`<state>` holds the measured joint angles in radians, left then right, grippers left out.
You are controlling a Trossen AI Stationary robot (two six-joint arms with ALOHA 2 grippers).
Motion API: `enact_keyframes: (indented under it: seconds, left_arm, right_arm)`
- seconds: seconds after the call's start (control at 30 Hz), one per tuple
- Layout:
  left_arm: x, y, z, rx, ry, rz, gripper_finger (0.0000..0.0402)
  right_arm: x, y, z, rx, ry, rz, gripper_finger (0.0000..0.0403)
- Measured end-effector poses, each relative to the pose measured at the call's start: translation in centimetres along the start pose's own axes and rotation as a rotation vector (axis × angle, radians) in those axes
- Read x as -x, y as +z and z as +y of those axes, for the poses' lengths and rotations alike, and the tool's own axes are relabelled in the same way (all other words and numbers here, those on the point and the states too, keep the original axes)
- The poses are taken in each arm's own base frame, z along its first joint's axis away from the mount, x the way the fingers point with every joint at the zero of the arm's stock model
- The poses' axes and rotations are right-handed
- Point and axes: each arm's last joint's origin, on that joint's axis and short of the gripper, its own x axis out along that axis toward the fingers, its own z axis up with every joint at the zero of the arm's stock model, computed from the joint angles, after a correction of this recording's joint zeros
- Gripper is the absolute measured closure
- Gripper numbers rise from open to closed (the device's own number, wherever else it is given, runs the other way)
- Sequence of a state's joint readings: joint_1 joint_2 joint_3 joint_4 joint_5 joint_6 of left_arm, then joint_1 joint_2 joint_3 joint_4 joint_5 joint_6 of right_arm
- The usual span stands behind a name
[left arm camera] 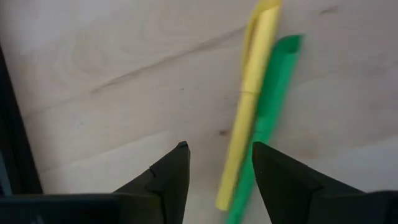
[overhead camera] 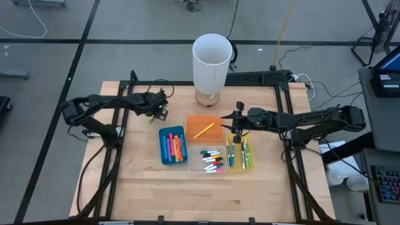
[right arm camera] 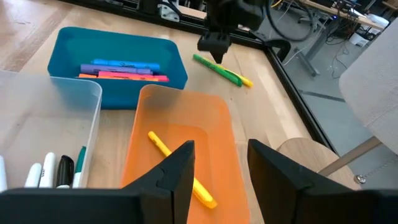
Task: Pick & Place Markers
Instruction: Put the yellow pen into the orange bin
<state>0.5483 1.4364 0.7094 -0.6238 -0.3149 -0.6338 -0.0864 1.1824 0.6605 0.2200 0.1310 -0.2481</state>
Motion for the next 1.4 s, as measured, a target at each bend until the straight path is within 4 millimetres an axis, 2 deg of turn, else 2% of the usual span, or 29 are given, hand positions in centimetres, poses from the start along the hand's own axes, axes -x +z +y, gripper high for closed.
enact_keyframes:
  seconds: [0.27,0.4,0.53,0.67,0.83,0.97,1.13,1.23,1.4]
  left_arm:
    - [-3.0,0.2,-0.3,-0.027,0.059,0.074,0.0227]
    - [-3.4,0.1,-0.4,-0.085,0.070,0.093,0.0227]
    - [-3.5,-0.1,-0.2,-0.055,0.061,0.128,0.0234]
    - [-3.5,-0.2,0.2,-0.027,0.018,0.211,0.0279]
    - [-3.6,0.0,0.7,0.006,-0.005,0.246,0.0374]
    - [-3.7,0.1,0.9,-0.045,0.014,0.232,0.0376]
    - [-2.4,0.2,1.1,-0.090,-0.012,0.154,0.0384]
    - [-0.6,0.2,1.3,-0.117,-0.025,0.079,0.0384]
    - [3.1,0.3,1.0,-0.138,-0.148,-0.089,0.0380]
  right_arm:
    - [0.0,0.0,0.0,0.000,0.000,0.000,0.0268]
    - [0.0,0.0,0.0,0.000,0.001,0.001,0.0268]
    - [0.0,0.0,0.0,0.000,0.002,0.002,0.0269]
    - [0.0,0.0,0.0,-0.004,0.002,0.002,0.0269]
    - [0.0,0.0,0.0,-0.021,0.002,0.002,0.0269]
    - [0.0,-0.1,0.1,-0.025,0.004,0.011,0.0266]
    - [0.0,-0.3,0.1,-0.023,0.008,0.024,0.0266]
    - [0.0,-0.3,0.1,-0.022,0.008,0.028,0.0266]
    - [0.4,-0.3,0.0,-0.016,0.007,0.037,0.0268]
